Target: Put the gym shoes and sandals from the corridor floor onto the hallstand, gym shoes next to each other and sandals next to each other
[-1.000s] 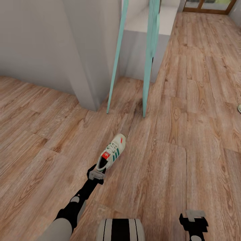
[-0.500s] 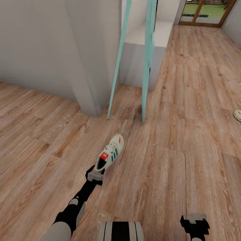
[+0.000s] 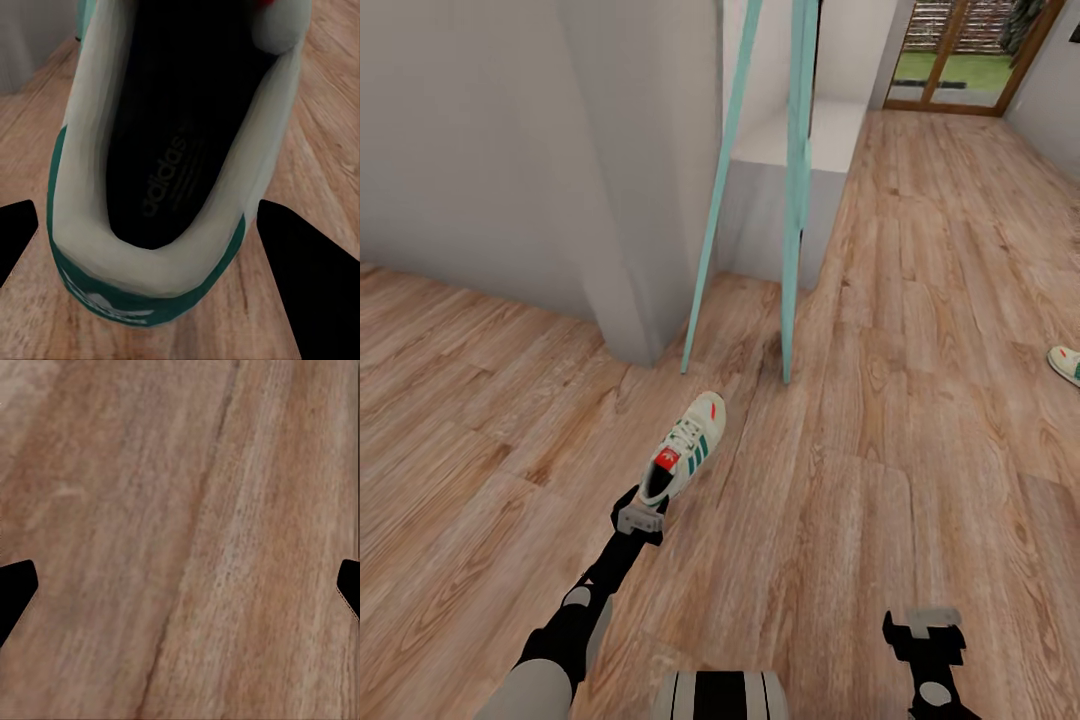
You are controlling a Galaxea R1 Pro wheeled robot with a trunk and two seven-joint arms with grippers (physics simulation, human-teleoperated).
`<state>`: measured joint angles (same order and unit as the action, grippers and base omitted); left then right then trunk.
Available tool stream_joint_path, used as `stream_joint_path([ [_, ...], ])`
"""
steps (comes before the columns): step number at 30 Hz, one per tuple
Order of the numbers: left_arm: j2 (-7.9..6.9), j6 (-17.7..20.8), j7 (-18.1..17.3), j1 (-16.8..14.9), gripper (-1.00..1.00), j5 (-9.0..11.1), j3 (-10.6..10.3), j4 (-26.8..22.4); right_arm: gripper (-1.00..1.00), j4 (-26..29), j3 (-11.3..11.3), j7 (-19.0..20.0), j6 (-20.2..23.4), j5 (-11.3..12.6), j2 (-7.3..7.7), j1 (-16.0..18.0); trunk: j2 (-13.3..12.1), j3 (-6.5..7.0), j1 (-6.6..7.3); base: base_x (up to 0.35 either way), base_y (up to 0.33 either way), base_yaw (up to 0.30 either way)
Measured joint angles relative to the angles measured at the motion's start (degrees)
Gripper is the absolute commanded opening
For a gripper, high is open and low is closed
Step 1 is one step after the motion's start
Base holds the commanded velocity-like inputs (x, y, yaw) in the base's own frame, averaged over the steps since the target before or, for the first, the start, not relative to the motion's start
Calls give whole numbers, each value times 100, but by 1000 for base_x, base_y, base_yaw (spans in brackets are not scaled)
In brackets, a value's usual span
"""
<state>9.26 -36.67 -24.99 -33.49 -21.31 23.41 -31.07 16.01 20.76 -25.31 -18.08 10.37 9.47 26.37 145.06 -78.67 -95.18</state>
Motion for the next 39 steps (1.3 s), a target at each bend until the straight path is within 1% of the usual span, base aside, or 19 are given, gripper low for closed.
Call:
stream_joint_path([
  [2, 5, 2, 0, 0, -100, 45, 0, -4, 100, 6, 1, 0, -1, 0, 1, 0, -3, 44, 5, 0, 0, 0],
  [3, 8, 4, 1, 0, -100, 138, 1, -11, 100, 10, 2, 0, 1, -1, 1, 0, -4, 67, 8, 0, 0, 0],
  [6, 11, 4, -2, 0, -100, 316, 0, -19, 100, 13, 5, 0, 3, -1, 2, 0, -8, 133, 15, 0, 0, 0],
  [7, 9, 6, -4, 0, -100, 426, 1, -27, 100, 14, 6, 1, 3, -1, 2, 0, -9, 155, 18, 0, 0, 0],
  [12, 7, 8, -11, 0, -100, 596, -6, -30, 100, 16, 7, 3, -2, 3, 2, 0, -16, 266, 31, 0, 0, 0],
  [20, 4, 10, -14, 0, -100, 651, 4, 26, 100, 22, 15, 15, -3, 7, -10, 0, -27, 443, 52, 0, 0, 0],
  [39, -5, 8, -20, 0, -100, 652, -19, 47, 100, 7, 7, 18, 4, 8, -7, 0, -52, 864, 101, 0, 0, 0],
])
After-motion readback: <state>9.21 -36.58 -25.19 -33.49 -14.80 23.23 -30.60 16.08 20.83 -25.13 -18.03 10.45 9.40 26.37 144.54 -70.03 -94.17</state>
